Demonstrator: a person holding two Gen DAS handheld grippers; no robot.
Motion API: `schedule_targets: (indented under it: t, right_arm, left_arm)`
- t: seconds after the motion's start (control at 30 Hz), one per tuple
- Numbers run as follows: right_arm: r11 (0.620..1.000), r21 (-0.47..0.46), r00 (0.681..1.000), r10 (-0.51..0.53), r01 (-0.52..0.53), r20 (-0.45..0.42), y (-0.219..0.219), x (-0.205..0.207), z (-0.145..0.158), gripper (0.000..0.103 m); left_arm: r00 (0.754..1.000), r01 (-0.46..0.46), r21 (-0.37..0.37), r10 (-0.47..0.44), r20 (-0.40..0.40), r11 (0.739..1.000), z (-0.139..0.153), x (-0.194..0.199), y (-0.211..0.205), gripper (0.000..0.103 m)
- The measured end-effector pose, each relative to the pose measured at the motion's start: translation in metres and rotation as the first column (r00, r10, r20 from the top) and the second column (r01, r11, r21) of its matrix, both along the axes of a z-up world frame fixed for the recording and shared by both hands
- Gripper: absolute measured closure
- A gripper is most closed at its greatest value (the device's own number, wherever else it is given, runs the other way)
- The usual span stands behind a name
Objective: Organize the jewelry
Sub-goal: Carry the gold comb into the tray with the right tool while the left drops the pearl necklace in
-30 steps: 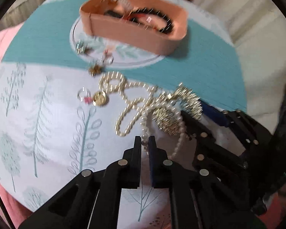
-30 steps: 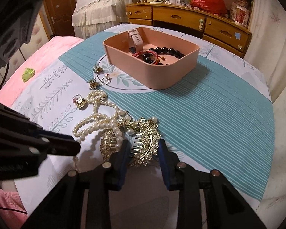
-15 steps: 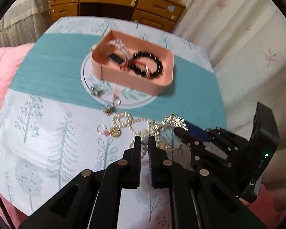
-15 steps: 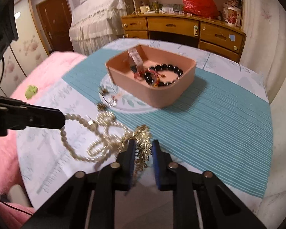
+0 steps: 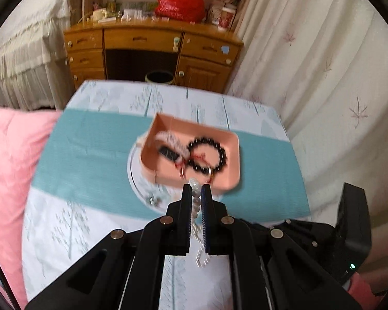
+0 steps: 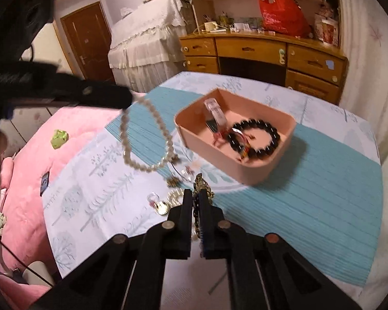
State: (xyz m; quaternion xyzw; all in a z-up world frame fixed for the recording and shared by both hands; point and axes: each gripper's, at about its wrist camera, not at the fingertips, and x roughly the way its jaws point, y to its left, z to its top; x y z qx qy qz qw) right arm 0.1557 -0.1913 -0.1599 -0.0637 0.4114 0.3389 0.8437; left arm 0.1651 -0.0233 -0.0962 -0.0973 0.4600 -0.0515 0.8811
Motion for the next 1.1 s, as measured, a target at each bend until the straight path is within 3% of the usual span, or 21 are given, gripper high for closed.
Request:
schedule_targets:
  t: [0.4,0.63,0.67,0.7,0.73,0.77,0.87,1.0,1.1]
  right_arm:
    - [0.988,0.108,0.98,-0.127,0.111,0.155,0.005,0.034,0.052,0.099]
    - [0.968,0.106,0.958,-0.242,0.227,0.157,0.001,0.056,0.051,0.098]
    - [0.963,0.12,0.958,-0.258,0.243,0.127,-0.001,0.062,0.048,0.098]
    - [0.961,0.127,0.96,-0.26,0.247,0.105,-0.002,0.064,0.047,0.097]
    - [0.958,0.133,0.961,-0.267,0.256,0.075,-0.004,0.068,0.044,0.092]
    - [0.955,0.131,0.959,-0.276,0.266,0.065,-0.005,0.069,0.043,0.083]
    - [0.953,0.112,0.953,-0.292,0.282,0.084,-0.007,0.069,0.043,0.063]
    - [0.958,0.074,0.954,-0.282,0.275,0.098,-0.005,0.066,0.042,0.056]
    - [0.959,0.058,0.955,-0.281,0.277,0.092,-0.006,0.064,0.038,0.04]
  left_arm:
    - [0.994,0.058,0.037,-0.062,0.09,0.998,0.011,0.055,0.01,0.098]
    - [0.991,0.084,0.007,-0.084,0.103,0.996,0.001,0.074,0.012,0.098]
    - [0.993,0.083,0.007,-0.084,0.086,0.996,-0.002,0.078,0.011,0.097]
    - [0.994,0.083,0.011,-0.083,0.064,0.996,-0.005,0.081,0.011,0.087]
    - [0.996,0.074,0.031,-0.075,0.039,0.997,-0.008,0.085,0.012,0.074]
    - [0.997,0.067,0.042,-0.068,0.035,0.997,-0.01,0.085,0.012,0.07]
    - [0.998,0.055,0.028,-0.056,0.03,0.998,-0.015,0.082,0.019,0.066]
    - [1.0,0.026,0.014,-0.026,-0.002,1.0,-0.021,0.078,0.032,0.054]
    - [1.0,0.011,-0.002,-0.011,-0.025,1.0,-0.027,0.072,0.04,0.048]
